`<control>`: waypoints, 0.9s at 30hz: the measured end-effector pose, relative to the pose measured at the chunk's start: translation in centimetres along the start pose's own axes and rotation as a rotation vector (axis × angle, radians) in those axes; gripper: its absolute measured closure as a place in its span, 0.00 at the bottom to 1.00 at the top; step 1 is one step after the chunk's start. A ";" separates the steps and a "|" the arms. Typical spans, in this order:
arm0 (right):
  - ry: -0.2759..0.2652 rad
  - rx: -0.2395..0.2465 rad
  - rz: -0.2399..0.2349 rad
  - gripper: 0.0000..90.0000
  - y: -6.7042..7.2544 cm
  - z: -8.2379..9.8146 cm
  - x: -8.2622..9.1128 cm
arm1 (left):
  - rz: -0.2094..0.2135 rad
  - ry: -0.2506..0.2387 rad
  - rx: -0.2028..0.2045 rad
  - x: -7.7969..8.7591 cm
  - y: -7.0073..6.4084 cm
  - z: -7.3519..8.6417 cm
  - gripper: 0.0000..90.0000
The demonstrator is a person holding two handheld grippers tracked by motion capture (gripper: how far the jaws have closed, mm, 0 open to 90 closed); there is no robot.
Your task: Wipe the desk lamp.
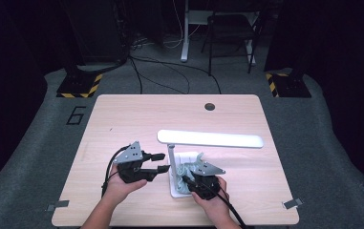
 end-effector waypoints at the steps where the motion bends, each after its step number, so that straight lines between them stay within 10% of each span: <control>1: 0.000 -0.017 -0.014 0.79 0.0 -0.1 0.1 | 0.000 0.006 0.001 0.0 0.0 0.0 0.58; 6: -0.023 -0.101 -0.075 0.79 -0.4 -1.3 1.2 | -0.006 0.012 0.010 0.0 0.0 0.1 0.58; 18: -0.119 -0.114 -0.087 0.78 0.2 -4.8 4.0 | -0.011 0.027 0.005 0.0 -0.1 0.3 0.58; 27: -0.051 -0.112 -0.064 0.78 0.0 -1.5 1.6 | -0.010 0.027 0.001 -0.1 -0.1 0.2 0.58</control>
Point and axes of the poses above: each handheld gripper's, and its own axes: x roughly backward along the jaws, z roughly out of its underside, y roughly to its left, the point moved 3 cm from there along -x, roughly forward along the jaws, and after that the axes turned 10 degrees about z, right-handed, at the moved point
